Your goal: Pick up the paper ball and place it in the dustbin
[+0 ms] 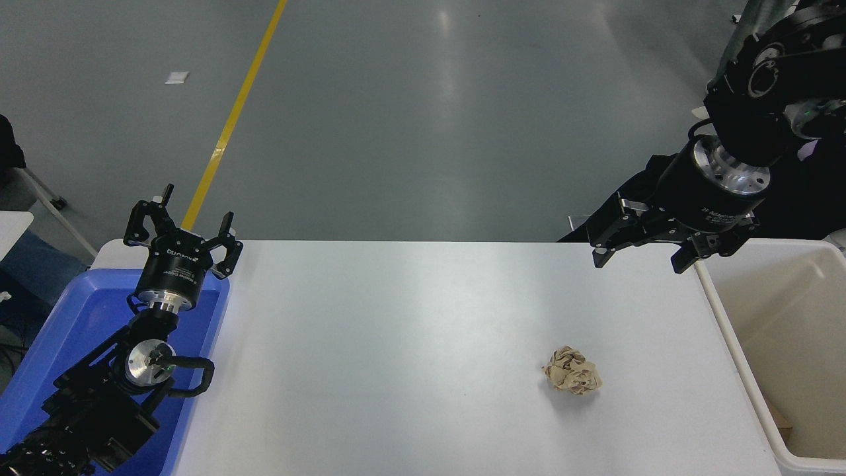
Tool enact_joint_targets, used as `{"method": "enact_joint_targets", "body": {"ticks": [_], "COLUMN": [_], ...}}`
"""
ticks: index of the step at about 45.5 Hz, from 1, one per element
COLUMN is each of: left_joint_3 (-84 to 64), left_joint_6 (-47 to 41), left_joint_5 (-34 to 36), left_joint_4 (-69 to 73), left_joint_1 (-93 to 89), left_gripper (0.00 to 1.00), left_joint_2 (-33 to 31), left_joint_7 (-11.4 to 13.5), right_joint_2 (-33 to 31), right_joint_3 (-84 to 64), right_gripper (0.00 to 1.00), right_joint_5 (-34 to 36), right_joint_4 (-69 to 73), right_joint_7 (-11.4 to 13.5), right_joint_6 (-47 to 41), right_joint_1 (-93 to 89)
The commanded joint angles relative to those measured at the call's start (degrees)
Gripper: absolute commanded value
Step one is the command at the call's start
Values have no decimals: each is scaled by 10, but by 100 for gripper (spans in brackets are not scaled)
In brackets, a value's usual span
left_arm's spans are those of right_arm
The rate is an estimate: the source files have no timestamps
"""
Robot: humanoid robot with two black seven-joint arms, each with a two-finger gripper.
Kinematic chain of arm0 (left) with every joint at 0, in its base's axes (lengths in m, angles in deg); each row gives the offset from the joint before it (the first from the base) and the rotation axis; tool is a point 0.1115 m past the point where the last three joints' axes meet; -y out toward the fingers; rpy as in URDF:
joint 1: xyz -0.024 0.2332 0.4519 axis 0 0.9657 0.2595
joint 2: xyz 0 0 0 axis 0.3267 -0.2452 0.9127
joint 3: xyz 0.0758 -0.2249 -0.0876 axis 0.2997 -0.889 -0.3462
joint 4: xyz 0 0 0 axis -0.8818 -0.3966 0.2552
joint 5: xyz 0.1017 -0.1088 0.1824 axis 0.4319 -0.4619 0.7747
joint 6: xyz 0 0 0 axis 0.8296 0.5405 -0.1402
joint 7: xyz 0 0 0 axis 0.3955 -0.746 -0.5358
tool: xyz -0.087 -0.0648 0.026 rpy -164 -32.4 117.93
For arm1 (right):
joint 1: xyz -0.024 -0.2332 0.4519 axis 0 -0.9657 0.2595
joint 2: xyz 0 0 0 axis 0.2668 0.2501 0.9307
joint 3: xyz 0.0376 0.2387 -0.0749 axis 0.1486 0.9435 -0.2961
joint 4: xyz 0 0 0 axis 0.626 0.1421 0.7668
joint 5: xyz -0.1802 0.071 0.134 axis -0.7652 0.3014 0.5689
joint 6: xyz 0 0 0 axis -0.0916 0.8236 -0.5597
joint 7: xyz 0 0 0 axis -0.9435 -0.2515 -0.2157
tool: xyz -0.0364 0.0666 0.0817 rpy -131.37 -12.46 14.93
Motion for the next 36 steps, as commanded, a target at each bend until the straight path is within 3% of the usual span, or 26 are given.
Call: {"method": "enact_joint_targets", "body": {"ticks": [1, 36], "left_joint_3": [0, 0], "left_joint_6": [0, 0], "left_joint_5": [0, 0], "left_joint_4": [0, 0], "left_joint_1": [1, 1], "left_gripper": [98, 98], "left_joint_2": [0, 0], "left_joint_7": [1, 1], "right_joint_2": [0, -4], "right_joint_3": [1, 15], "right_gripper": [100, 100], "right_joint_5": [0, 2], "right_joint_4": [0, -1], "right_joint_7": [0, 0], "right_joint_6": [0, 0], "right_joint_1": [1, 1]}}
